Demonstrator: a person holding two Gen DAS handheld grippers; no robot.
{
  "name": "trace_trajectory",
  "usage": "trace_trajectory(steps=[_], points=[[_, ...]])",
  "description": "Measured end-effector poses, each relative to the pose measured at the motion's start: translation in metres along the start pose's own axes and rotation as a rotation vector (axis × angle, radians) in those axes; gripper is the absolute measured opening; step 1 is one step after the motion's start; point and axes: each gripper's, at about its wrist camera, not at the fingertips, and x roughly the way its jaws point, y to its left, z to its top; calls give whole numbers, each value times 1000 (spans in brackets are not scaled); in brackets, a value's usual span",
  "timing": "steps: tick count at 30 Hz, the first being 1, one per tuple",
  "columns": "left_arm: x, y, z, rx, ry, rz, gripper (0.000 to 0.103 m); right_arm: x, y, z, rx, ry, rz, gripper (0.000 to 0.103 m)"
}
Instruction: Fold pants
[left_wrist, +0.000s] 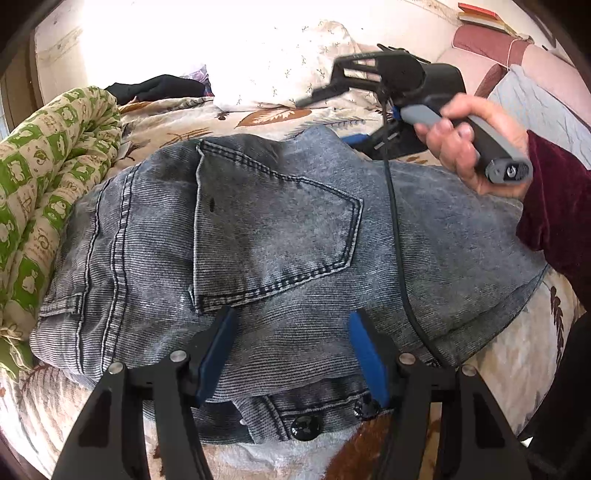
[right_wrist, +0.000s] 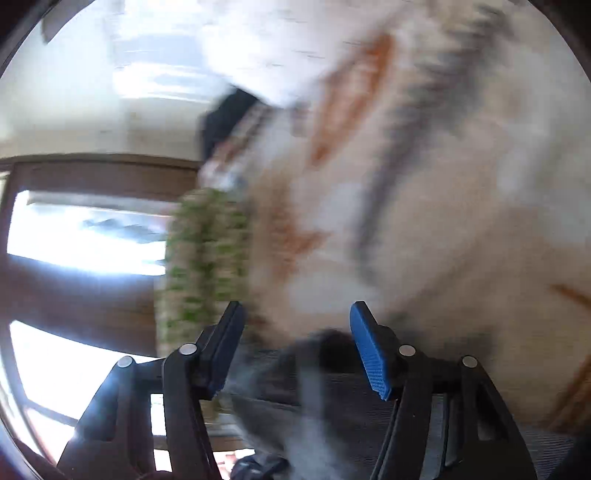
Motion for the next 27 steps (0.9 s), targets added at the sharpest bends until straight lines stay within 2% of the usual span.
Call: trace_trajectory(steps=[2, 4, 7, 10, 12, 13, 14, 16, 19, 20, 24, 27], points=[[-3, 0, 0, -9, -4, 4, 66, -5, 0, -3, -57, 4, -53, 60], [-7, 3, -1, -23, -12, 9, 66, -7, 17, -9, -165, 16, -116, 63], [-8, 8, -2, -41, -11, 2, 66, 3, 35, -14, -228, 91, -177, 66], [-6, 5, -2, -15, -9, 21, 66, 22, 42, -18, -269, 166, -241, 66], [-6, 2, -4, 4, -11, 32, 66, 33, 42, -22, -296, 186, -312, 47], [-6, 2, -4, 5, -12, 30, 66, 39, 42, -24, -305, 204, -339, 29], [-6, 3, -4, 2, -12, 26, 66, 44, 42, -29, -339, 221, -397, 26], [-7, 4, -3, 0, -14, 22, 66, 42, 47, -36, -400, 208, -453, 24], [-6, 3, -4, 6, -17, 27, 66, 39, 75, -59, -602, 141, -610, 22], [-6, 2, -4, 8, -18, 28, 66, 38, 82, -66, -659, 119, -637, 22], [-6, 1, -5, 7, -21, 28, 66, 35, 83, -73, -747, 54, -673, 22], [-7, -1, -5, 11, -17, 31, 66, 47, 52, -58, -597, 83, -619, 22]])
